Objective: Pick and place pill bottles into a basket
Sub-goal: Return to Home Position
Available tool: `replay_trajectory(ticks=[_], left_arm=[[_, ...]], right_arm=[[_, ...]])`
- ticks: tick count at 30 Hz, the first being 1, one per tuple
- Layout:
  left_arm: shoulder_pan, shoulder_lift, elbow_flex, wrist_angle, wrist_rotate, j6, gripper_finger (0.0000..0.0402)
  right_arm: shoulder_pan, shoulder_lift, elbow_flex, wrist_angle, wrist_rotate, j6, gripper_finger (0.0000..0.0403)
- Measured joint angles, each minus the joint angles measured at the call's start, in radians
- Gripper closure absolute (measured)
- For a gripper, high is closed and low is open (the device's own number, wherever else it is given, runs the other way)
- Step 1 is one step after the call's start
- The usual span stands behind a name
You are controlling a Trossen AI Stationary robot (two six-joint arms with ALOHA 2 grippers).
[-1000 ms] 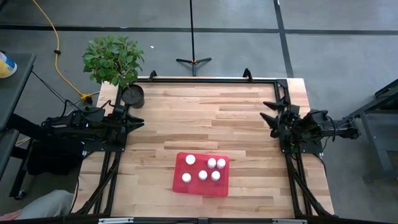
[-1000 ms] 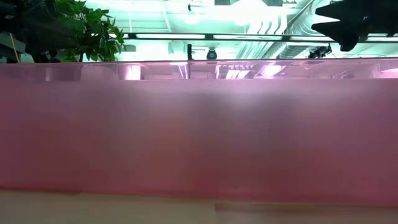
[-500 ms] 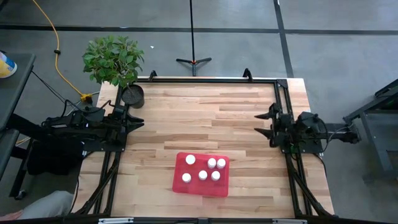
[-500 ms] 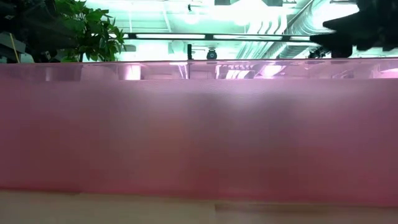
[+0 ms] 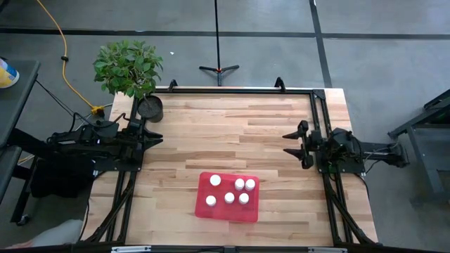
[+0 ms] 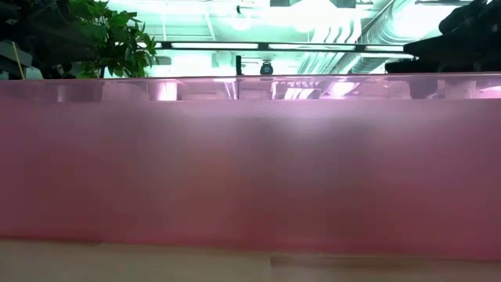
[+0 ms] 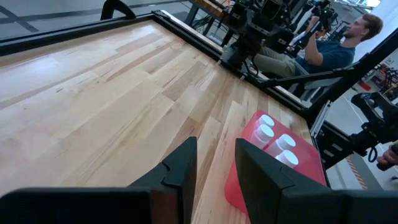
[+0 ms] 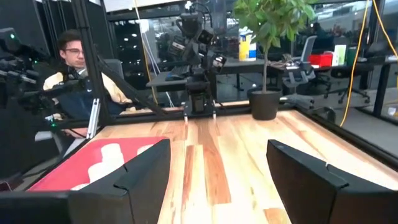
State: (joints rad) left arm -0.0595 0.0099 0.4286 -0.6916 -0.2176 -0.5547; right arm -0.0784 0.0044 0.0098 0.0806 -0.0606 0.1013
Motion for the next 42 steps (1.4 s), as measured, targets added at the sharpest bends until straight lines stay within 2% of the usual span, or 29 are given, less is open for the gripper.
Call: replay_trajectory(ticks=[12,17,19,22,28,31,34,37,42], left_arm=[[0.0,0.0,0.0,0.0,-0.01,0.028,0.0257],[0.0,0.0,0.0,0.001,-0.066,0.229,0.0257],[0.0,0.0,0.0,0.004,-0.127,0.319,0.0257],[0.0,0.0,0.0,0.054,-0.213,0.327,0.0257],[0.0,0.0,-0.016,0.151,-0.265,0.364,0.0257],[0.0,-0.001,-0.087,0.303,-0.243,0.412,0.0257],[0.0,-0.002,-0.183,0.462,-0.146,0.49,0.0257],[0.0,-0.001,-0.267,0.59,-0.096,0.489,0.0257],[0.0,-0.003,-0.322,0.655,-0.024,0.495,0.0257]], right_arm=[[0.0,0.0,0.0,-0.011,0.011,0.004,0.0147],[0.0,0.0,0.0,-0.032,0.012,0.007,0.0147],[0.0,0.001,0.0,-0.033,0.012,0.001,0.0147],[0.0,0.001,0.0,-0.035,0.013,-0.03,0.0147],[0.0,0.001,0.0,-0.035,0.013,-0.031,0.0147],[0.0,0.001,0.0,-0.035,0.012,-0.031,0.0147],[0.0,0.001,0.0,-0.035,0.012,-0.031,0.0147],[0.0,0.001,0.0,-0.035,0.012,-0.031,0.0147],[0.0,0.001,-0.001,-0.036,0.012,-0.031,0.0147]])
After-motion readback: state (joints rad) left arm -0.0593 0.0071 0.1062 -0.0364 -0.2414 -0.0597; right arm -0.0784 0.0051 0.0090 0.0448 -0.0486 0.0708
